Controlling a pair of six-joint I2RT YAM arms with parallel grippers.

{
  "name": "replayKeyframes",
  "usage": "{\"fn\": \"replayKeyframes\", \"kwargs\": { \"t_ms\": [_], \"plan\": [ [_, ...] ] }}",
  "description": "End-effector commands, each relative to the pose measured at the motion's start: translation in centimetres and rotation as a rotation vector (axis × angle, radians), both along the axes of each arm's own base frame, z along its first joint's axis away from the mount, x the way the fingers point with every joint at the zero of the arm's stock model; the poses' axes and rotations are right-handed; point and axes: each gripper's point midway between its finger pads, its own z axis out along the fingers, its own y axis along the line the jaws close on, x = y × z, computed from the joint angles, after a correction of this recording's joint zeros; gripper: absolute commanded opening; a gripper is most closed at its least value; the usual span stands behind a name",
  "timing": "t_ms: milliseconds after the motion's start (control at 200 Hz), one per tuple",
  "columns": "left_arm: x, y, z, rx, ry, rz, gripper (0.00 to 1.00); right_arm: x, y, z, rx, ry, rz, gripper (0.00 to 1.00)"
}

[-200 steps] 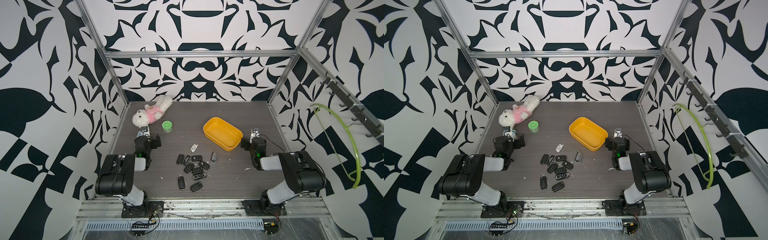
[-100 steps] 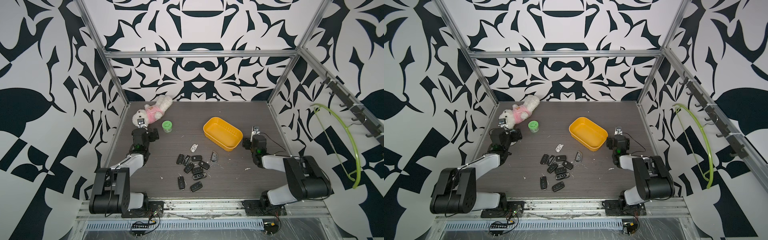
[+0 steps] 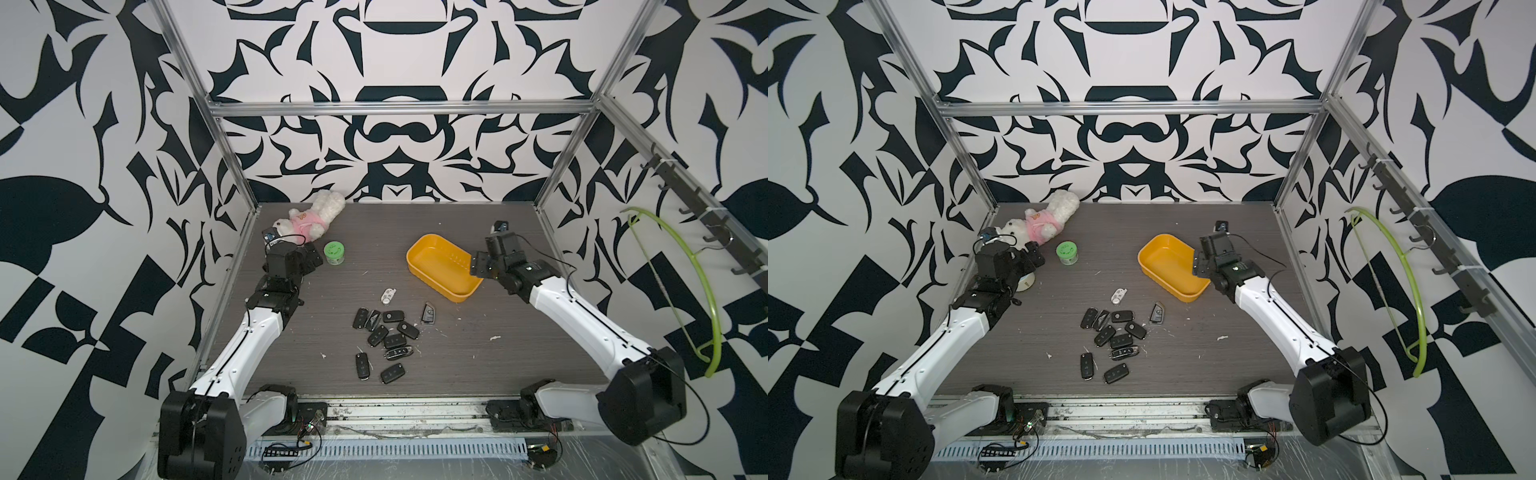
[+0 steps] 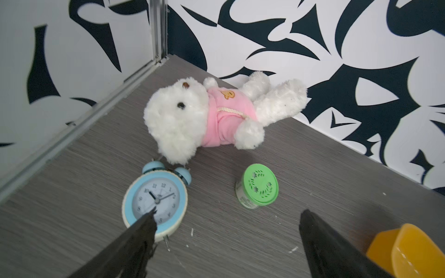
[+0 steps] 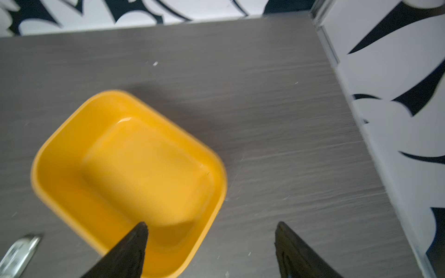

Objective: Place the car key into the storage box
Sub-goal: Adjust the storage box at the center of the board.

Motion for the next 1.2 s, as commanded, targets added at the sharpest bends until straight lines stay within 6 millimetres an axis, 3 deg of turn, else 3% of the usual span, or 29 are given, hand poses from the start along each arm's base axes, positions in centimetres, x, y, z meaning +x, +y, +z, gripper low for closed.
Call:
{"fn": "replayKeyframes", "kwargs": {
  "t_ms": [0, 75, 175, 450, 750, 890, 1055, 1195],
  "plan": [
    [-1.1, -2.1, -0.7, -0.138, 0.056, -0.008, 0.99, -4.9, 0.7, -0.8, -0.003, 0.158, -0.07, 0.84],
    [-1.4, -3.6, -1.2, -0.194, 0.072, -0.039, 0.99, -5.4, 1.7, -0.9, 0.054, 0.188, -0.105, 0.84],
    [-1.8, -5.6, -1.5, -0.251, 0.087, -0.081, 0.99, -5.5, 1.1, -1.1, 0.091, 0.187, -0.224, 0.82],
    [-3.2, -10.3, -1.0, -0.313, 0.102, -0.194, 0.99, -1.0, -0.5, -2.2, 0.102, 0.113, -0.398, 0.77],
    [-4.0, -9.9, -1.8, -0.284, 0.112, -0.182, 0.99, 2.9, -2.0, -6.2, 0.237, 0.136, -0.517, 0.65],
    [-3.9, -9.6, -1.8, -0.269, 0.109, -0.171, 0.99, 3.1, -2.8, -8.2, 0.229, 0.167, -0.573, 0.6],
    [-3.8, -9.4, -1.8, -0.262, 0.105, -0.158, 0.99, 3.4, -2.4, -10.4, 0.236, 0.209, -0.562, 0.47],
    [-3.8, -9.4, -1.9, -0.263, 0.109, -0.157, 0.99, 4.0, -2.2, -11.1, 0.22, 0.217, -0.543, 0.38]
  ]
}}
